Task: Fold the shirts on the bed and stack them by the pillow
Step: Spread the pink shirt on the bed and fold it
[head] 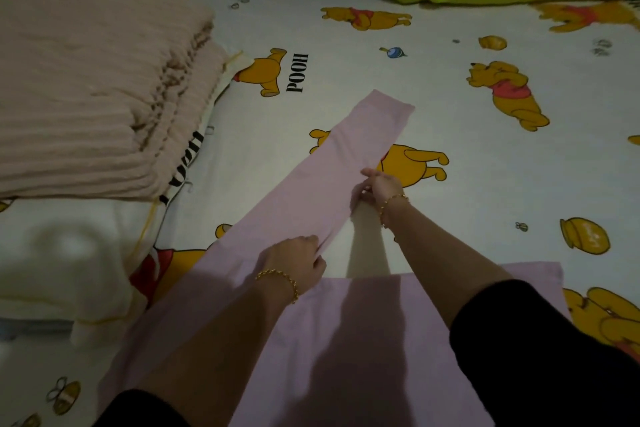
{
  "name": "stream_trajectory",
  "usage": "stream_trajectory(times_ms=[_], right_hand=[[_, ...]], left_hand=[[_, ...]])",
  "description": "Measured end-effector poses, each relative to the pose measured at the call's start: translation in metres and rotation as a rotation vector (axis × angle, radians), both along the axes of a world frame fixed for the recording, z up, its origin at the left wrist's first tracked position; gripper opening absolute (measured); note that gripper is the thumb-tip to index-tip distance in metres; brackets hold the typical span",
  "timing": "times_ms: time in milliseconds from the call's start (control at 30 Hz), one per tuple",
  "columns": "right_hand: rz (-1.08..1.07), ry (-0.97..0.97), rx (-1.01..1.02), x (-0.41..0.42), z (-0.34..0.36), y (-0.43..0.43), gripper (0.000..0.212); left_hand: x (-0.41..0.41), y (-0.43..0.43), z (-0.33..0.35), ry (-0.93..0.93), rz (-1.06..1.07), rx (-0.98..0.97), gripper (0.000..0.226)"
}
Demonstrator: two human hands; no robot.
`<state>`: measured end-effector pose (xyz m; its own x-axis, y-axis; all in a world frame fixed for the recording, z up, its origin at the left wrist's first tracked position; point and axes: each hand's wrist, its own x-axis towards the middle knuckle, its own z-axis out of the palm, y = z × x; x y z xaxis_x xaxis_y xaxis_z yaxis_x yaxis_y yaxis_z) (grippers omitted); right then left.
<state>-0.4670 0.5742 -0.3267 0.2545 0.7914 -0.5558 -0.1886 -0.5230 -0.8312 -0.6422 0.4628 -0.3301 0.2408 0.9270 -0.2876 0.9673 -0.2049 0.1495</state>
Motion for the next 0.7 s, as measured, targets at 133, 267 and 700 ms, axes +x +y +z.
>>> stream_trajectory(times_ms=[133,267,700], right_hand=[[0.003,0.023,0.0,0.001,0.0,0.006,0.034],[0.047,-0.08,-0.019,0.009,0.0,-0.002,0.036],[0.301,-0.406,0.116,0.032,0.058,-0.198,0.032]], left_hand=[[0.001,0.001,0.001,-0.023,0.005,-0.006,0.016],[0.003,-0.004,0.007,-0.034,0.004,-0.017,0.021],[-0.037,-0.161,0.069,-0.127,0.095,-0.044,0.022]])
